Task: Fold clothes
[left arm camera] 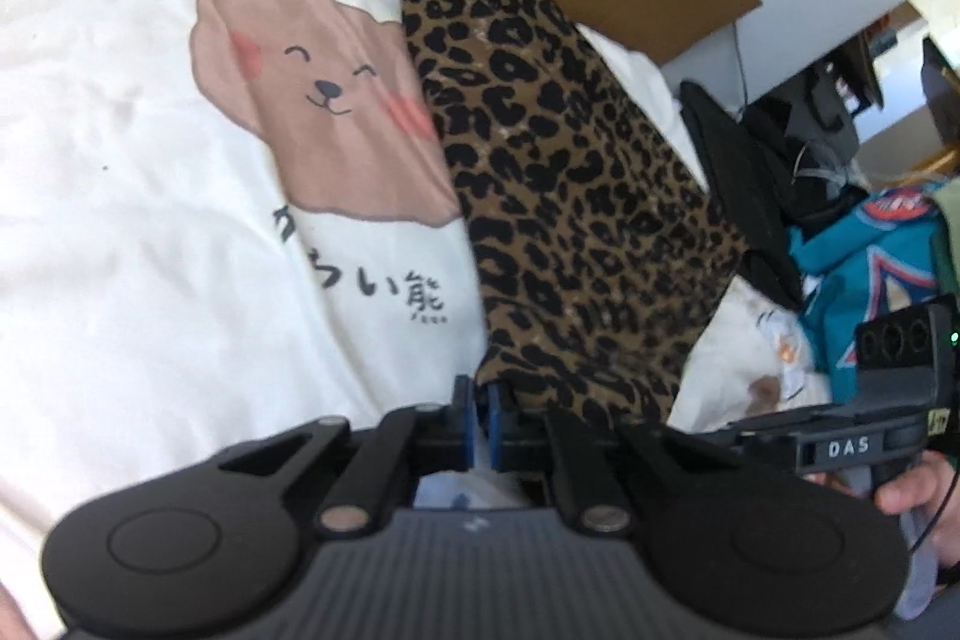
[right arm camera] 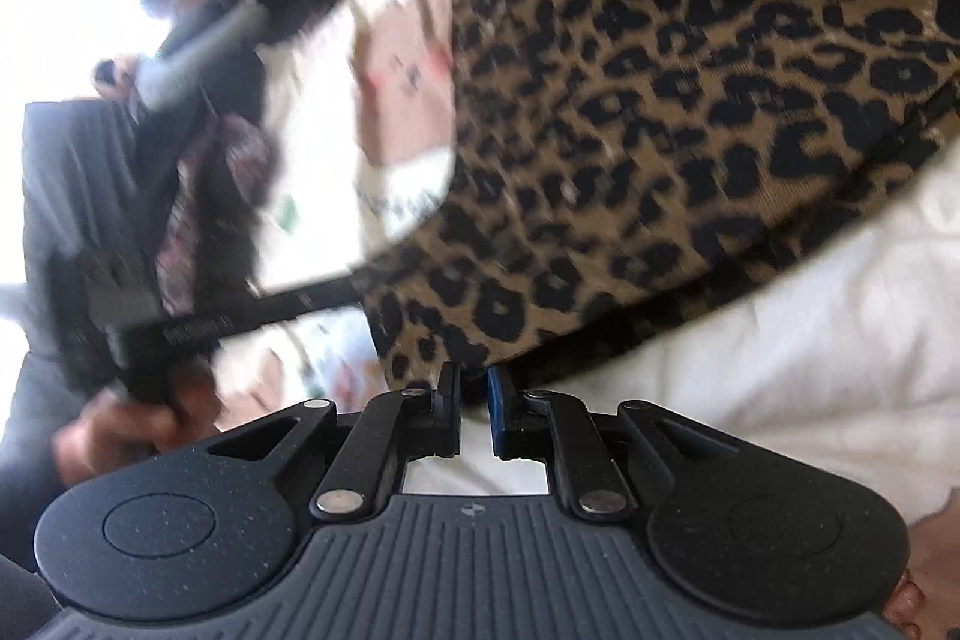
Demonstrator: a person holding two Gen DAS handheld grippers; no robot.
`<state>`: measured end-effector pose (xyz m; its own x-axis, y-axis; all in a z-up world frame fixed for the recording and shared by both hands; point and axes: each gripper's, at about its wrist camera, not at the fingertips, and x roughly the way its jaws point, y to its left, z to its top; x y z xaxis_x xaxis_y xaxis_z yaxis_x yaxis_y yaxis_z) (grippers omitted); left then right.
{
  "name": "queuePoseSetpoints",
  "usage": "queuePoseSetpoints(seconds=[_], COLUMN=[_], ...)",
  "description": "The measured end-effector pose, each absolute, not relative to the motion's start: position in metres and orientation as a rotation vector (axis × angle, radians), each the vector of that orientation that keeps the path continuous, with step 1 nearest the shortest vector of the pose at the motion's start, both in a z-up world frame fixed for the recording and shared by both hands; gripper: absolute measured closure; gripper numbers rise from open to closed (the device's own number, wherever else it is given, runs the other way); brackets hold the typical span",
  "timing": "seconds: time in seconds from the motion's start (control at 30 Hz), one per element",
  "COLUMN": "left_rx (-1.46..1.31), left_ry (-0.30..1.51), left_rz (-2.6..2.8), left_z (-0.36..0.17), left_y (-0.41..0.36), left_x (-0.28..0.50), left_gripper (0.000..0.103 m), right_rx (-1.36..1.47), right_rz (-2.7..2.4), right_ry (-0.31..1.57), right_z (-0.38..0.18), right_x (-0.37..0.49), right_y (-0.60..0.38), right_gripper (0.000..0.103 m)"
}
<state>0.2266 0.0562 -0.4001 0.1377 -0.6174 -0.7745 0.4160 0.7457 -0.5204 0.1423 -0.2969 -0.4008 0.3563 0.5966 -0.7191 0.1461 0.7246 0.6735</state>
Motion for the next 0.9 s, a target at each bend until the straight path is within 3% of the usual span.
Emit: queuePoseSetpoints(seconds=[0.27, 0.33, 0.63, 0.9], left_rx=[-0.189, -0.225, -0.279, -0.298], left_ry=[1.211, 1.214, 1.223, 1.304], left_rz=[-0.712, -0.694, -0.754, -0.775], left_z=[-0.396, -0.397, -0.409, -0.429], left_y=[0.078, 0.082, 0.047, 0.034], left_x=[0.233, 0.235, 0.244, 0.241], left_gripper=[0.09, 0.081, 0.062, 0.062], right_rx=[0.711, 0.713, 0.625, 0.513], right_rz=[0.363, 0.373, 0.309, 0.208], right_ry=[1.197, 1.178, 1.066, 1.047], right_z=[-0.393, -0.388, -0.378, -0.394], right_x=[0.132, 0.132, 0.156, 0.168], right_y=[-0.302, -0.304, -0.302, -0.293], right_gripper=[0.094, 0.094, 0.093, 0.094])
